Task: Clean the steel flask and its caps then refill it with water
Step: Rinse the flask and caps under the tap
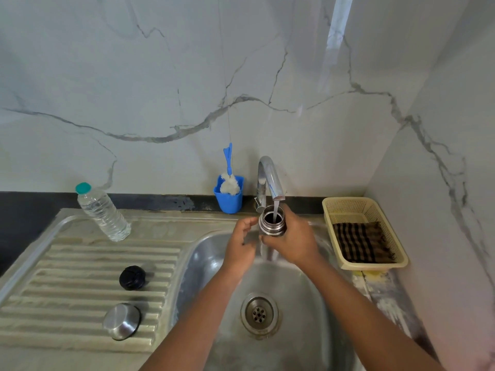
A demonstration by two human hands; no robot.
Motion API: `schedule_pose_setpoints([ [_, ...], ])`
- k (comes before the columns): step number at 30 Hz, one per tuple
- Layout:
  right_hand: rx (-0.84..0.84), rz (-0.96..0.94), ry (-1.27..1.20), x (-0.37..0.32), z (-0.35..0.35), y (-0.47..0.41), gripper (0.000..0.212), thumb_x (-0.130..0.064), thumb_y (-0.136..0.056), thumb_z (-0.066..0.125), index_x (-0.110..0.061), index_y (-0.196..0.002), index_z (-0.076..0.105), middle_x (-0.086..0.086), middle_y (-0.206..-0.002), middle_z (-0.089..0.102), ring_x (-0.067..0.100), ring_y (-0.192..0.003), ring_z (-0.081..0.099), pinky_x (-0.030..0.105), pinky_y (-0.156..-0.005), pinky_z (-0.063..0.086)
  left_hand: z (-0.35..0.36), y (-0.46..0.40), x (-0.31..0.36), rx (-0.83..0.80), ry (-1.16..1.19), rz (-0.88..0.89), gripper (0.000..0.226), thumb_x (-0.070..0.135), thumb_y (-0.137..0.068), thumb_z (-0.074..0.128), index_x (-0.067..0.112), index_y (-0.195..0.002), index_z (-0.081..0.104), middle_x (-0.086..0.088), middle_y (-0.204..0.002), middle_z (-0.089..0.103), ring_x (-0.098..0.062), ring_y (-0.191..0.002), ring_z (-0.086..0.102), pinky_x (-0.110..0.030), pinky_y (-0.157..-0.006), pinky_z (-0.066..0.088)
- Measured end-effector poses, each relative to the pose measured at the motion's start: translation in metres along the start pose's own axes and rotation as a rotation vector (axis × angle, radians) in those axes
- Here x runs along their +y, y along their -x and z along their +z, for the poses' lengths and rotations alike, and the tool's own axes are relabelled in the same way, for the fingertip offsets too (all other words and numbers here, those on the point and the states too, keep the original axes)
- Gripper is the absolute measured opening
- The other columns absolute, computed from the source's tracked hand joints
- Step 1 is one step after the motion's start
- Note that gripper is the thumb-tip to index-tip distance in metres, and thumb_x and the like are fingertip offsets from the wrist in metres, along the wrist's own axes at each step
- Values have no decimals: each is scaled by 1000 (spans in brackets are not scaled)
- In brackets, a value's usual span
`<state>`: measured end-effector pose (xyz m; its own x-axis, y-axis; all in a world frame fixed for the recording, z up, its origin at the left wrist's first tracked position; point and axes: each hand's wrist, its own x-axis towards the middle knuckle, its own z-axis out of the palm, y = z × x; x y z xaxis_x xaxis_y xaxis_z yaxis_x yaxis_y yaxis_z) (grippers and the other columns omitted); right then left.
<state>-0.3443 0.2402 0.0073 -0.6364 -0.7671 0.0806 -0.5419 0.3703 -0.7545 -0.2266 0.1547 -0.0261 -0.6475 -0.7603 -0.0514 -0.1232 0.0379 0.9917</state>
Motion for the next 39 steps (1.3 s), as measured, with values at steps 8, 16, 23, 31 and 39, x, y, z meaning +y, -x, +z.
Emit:
schedule_pose_setpoints([
  [8,-71,-8,24,-1,-1,-5,59,-40,-66,84,-29,-117,57,-11,-96,70,6,-83,63,15,-64,43,3,-5,-1,16,65,-41,36,-3,-96,48,22,-119,59,6,-120,66,-9,-114,60,-32,-101,48],
  [16,-313,489,-421,26,15,18,58,-37,-82,76,-29,-124,36,3,-104,61,25,-87,68,35,-58,60,4,-5,-3,-147,57,-161,41,-8,-96,39,15,-120,63,-2,-115,70,-15,-108,64,-16,-86,48],
  [23,-395,781,-623,55,45,48,54,-55,-87,63,-23,-124,39,15,-104,63,29,-82,68,33,-60,57,17,-23,14,-267,-35,-360,23,1,-93,52,21,-98,63,-6,-111,66,-21,-101,62,-36,-94,51],
  [31,-454,944,-736,74,65,66,64,-62,-81,63,-19,-125,47,11,-88,60,19,-62,64,29,-57,56,21,-29,11,-204,92,-525,9,2,-98,53,7,-96,61,-22,-113,67,-21,-95,66,-24,-80,57],
  [39,-494,1006,-704,85,77,77,80,-66,-76,67,-9,-130,50,9,-75,59,17,-55,62,27,-52,53,20,-33,24,-217,138,-523,21,1,-98,54,-4,-116,61,-19,-109,67,-21,-95,66,-24,-81,57],
])
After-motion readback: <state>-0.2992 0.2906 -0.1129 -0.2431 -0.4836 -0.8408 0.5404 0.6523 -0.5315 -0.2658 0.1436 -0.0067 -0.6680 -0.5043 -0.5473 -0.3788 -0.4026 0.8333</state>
